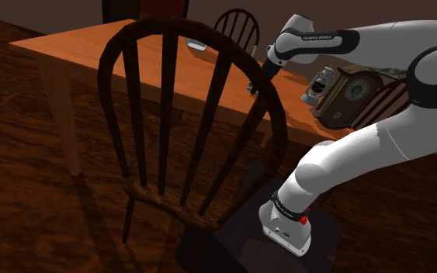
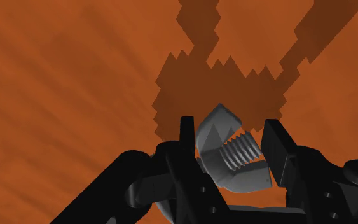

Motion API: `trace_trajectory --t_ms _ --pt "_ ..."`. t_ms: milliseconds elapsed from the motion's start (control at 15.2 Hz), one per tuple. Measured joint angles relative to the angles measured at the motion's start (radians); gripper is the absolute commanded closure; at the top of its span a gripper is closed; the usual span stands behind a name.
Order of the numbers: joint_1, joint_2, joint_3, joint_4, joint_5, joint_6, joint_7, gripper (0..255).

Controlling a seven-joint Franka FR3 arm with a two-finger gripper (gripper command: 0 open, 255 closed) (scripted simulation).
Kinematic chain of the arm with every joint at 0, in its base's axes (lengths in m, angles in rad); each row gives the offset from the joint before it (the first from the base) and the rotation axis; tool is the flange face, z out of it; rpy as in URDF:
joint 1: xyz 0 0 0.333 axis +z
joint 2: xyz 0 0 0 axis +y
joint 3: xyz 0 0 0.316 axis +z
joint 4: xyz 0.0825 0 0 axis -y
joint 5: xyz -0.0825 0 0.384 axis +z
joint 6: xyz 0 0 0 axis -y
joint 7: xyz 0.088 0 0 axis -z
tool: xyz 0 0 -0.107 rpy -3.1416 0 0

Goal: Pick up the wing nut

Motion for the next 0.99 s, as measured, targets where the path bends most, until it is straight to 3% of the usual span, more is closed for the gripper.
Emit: trace_trajectory --t_ms 990 --pt "0.010 -0.011 0.028 0.180 0.017 -0.190 0.001 255"
